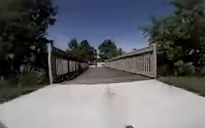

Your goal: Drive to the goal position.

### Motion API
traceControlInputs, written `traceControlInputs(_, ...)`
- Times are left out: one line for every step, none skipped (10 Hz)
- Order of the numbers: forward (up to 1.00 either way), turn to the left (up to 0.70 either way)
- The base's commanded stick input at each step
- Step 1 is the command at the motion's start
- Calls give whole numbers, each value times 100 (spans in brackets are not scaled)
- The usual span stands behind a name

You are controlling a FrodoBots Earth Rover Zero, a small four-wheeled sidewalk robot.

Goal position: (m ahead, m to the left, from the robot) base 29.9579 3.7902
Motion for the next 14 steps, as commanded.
traceControlInputs(85,0)
traceControlInputs(85,0)
traceControlInputs(85,0)
traceControlInputs(85,0)
traceControlInputs(85,0)
traceControlInputs(85,0)
traceControlInputs(85,0)
traceControlInputs(85,0)
traceControlInputs(85,0)
traceControlInputs(85,0)
traceControlInputs(85,0)
traceControlInputs(85,0)
traceControlInputs(85,0)
traceControlInputs(85,0)
